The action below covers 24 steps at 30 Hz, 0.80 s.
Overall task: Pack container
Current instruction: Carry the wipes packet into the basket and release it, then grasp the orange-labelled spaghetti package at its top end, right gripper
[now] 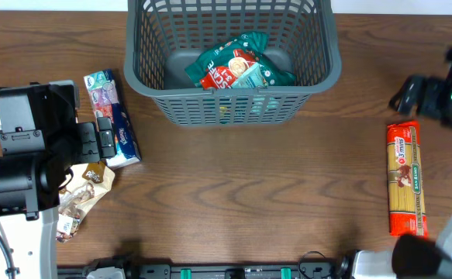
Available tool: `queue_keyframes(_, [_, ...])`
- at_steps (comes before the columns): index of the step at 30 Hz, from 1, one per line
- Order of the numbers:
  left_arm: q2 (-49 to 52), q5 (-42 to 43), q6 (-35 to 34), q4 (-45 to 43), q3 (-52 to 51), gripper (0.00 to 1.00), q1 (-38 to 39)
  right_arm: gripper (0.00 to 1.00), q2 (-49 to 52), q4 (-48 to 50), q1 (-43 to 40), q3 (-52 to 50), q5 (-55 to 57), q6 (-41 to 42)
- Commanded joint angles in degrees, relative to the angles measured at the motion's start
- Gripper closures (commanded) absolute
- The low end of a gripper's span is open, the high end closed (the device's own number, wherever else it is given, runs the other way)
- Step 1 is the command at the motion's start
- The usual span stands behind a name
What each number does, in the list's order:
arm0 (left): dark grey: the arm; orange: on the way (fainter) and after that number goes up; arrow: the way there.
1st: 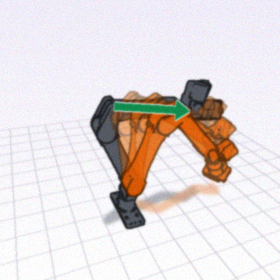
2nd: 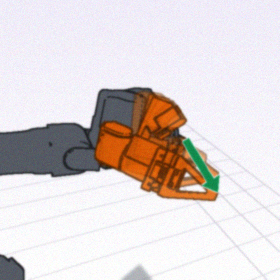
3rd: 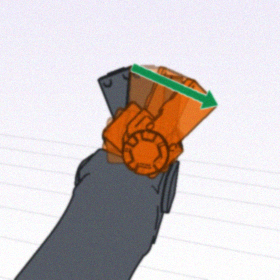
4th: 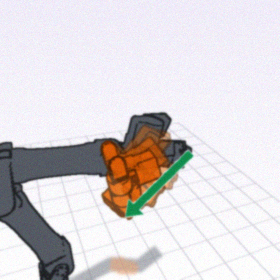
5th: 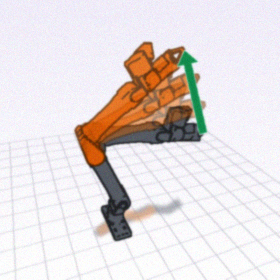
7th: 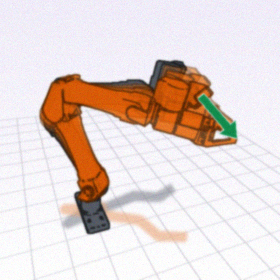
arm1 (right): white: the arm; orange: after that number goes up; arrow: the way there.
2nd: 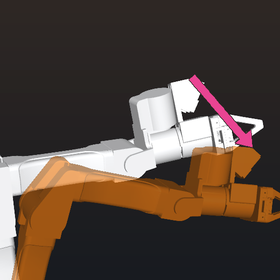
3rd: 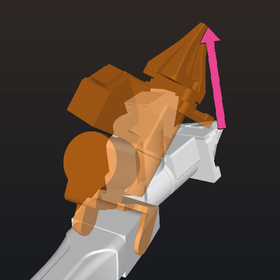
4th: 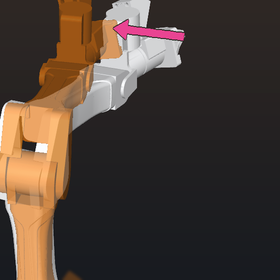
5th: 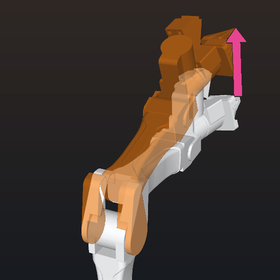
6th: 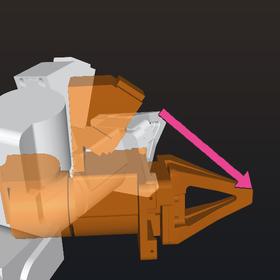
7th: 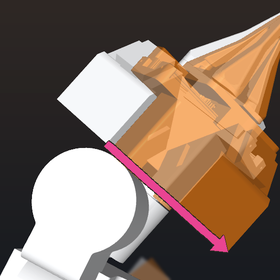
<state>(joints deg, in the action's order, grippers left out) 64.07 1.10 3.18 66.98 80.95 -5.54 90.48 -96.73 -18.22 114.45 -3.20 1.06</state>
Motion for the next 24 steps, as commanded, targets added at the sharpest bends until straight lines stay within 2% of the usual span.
queue_keyframes(1, [-0.11, -0.04, -0.28, 0.02, 1.03, 0.01, -0.28, 0.01, -8.76, -0.28, -0.11, -10.27, 0.00, 1.07])
queue_keyframes(6, [-0.11, -0.02, -0.28, 0.02, 1.03, 0.01, -0.28, 0.01, -19.17, 9.73, -2.16, -26.93, 8.81, 1.49])
queue_keyframes(10, [-0.11, -0.04, -0.28, 0.02, 1.03, 0.01, -0.28, 0.01, -21.79, 20.09, -6.43, -38.58, 9.81, -9.81])
queue_keyframes(12, [-0.11, -0.04, -0.28, 0.02, 1.03, 0.01, -0.28, 0.01, -20.94, 23.61, -9.03, -43.69, 9.84, -13.73])
queue_keyframes(17, [-0.11, -0.04, -0.26, 0.02, 1.03, 0.01, -0.28, 0.01, -16.24, 34.01, -14.73, -51.95, 9.57, -16.33])
queue_keyframes(24, [-0.11, -0.04, -0.26, 0.02, 1.03, 0.01, -0.28, 0.02, -6.14, 44.81, -16.90, -54.69, 5.49, -20.33])
